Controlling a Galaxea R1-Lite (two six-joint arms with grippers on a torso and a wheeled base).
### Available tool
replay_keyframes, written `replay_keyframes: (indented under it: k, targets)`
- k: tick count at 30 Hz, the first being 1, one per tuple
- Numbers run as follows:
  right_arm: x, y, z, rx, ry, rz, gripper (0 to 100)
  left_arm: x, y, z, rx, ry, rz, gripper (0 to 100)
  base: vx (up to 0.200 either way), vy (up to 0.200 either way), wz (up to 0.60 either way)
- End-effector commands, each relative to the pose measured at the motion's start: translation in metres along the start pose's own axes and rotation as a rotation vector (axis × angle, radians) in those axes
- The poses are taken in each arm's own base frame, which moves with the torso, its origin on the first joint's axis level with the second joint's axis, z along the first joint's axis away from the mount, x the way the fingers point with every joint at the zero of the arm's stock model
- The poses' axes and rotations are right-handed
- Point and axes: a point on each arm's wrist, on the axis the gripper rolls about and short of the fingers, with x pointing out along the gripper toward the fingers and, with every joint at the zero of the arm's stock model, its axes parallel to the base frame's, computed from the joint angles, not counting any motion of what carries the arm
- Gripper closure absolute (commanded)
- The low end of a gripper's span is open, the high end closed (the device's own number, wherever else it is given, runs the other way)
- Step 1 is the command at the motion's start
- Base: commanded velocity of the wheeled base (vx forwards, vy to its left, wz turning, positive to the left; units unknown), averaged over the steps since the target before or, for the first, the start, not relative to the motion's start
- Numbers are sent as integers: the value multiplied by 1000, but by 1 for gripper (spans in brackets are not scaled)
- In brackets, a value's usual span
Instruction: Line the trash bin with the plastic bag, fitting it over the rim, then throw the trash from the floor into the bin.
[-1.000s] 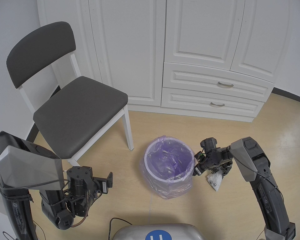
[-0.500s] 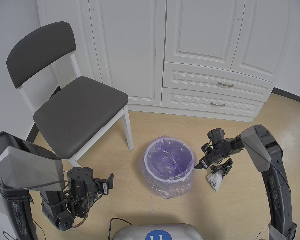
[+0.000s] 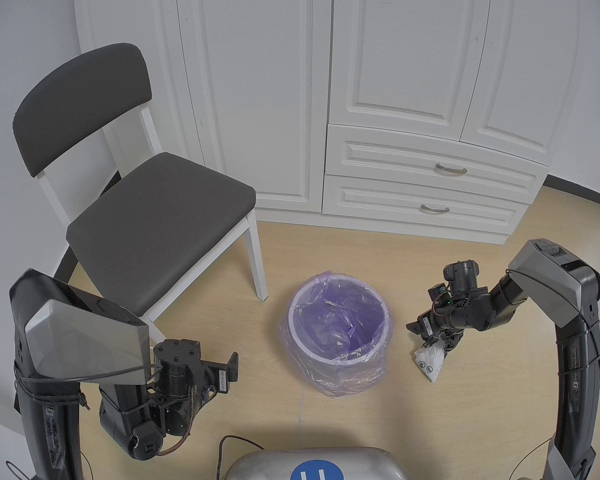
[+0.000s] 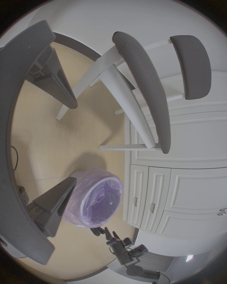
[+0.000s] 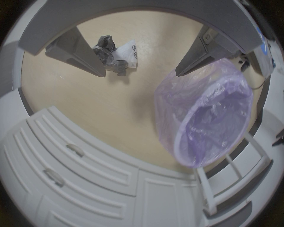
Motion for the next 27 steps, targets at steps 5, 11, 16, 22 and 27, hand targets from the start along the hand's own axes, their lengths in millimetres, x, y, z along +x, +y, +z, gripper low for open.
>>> replay_keyframes:
  k: [5, 11, 16, 22, 27]
  targets:
    - [-21, -3, 3, 142, -74, -65, 0, 36, -12, -33, 25, 57, 13, 0, 0, 0, 0]
    - [-35, -9, 14, 154, -115, -78, 0, 59, -7, -32, 36, 34, 19, 0, 0, 0, 0]
    - [-45, -19, 19, 168, -136, -99, 0, 85, 0, -18, 127, 56, -32, 0, 0, 0, 0]
    - [-46, -26, 21, 173, -152, -94, 0, 128, -16, 9, 150, 103, -106, 0, 0, 0, 0]
    - [-47, -33, 20, 182, -155, -94, 0, 156, -27, 25, 144, 116, -150, 0, 0, 0, 0]
